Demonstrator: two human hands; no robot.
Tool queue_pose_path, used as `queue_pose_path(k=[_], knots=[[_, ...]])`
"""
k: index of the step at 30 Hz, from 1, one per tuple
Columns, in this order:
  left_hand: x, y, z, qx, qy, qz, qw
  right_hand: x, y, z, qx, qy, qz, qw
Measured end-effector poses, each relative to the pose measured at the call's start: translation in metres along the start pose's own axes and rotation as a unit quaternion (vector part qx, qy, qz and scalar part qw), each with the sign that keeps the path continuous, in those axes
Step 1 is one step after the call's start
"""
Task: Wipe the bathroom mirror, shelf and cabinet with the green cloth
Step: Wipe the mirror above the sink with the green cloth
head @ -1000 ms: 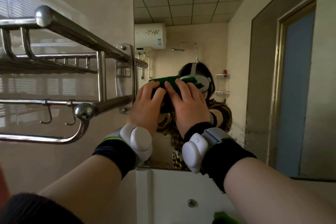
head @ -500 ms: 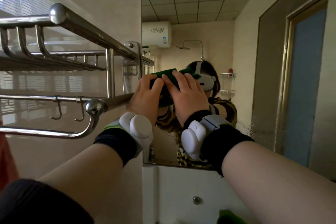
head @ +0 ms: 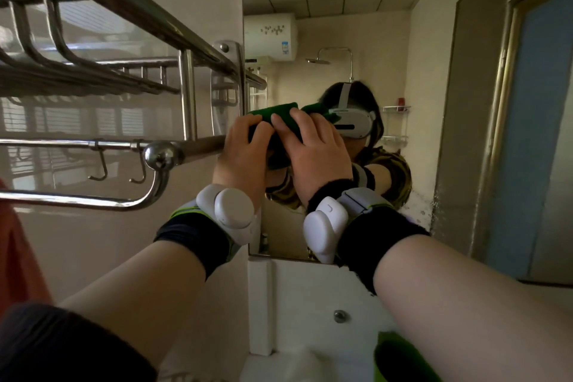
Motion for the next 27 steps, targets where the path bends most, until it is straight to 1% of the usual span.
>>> queue_pose_path(k=[1,2,3,7,12,17,22,27], knots=[[0.0,0.0,0.002,0.014,0.009,0.002,1.0,0.002,-0.001,0.002,-0.001,-0.005,-0.003,1.0],[0.0,-0.001,0.006,0.026,0.004,-0.026,0.999,0.004,-0.001,0.004,-0.001,-0.011,-0.008,1.0],[0.001,0.0,0.012,0.03,-0.003,-0.031,0.999,0.006,-0.002,0.006,-0.001,-0.015,-0.011,1.0],[-0.003,0.006,0.019,0.017,-0.023,-0.06,0.998,0.011,-0.001,0.013,0.001,-0.012,-0.013,1.0],[-0.001,0.007,0.026,0.02,-0.03,-0.069,0.997,0.012,0.001,0.018,-0.008,-0.026,-0.016,1.0],[0.001,0.01,0.034,-0.002,-0.044,-0.068,0.997,0.01,0.006,0.027,-0.02,-0.038,-0.016,0.999],[0.004,0.018,0.046,0.0,-0.053,-0.052,0.997,0.007,0.013,0.04,-0.031,-0.052,-0.006,0.998],[0.007,0.036,0.052,0.006,-0.065,-0.047,0.997,-0.011,0.024,0.053,-0.063,-0.016,0.019,0.998]])
Point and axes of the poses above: each hand's wrist, its own z-axis away from the middle knuckle, its own x-axis out of the palm, y = z × x, the point moved 3 cm from there along -z, towards the middle knuckle, and after that the axes turned 13 degrees about -z, right-handed, at the moved point
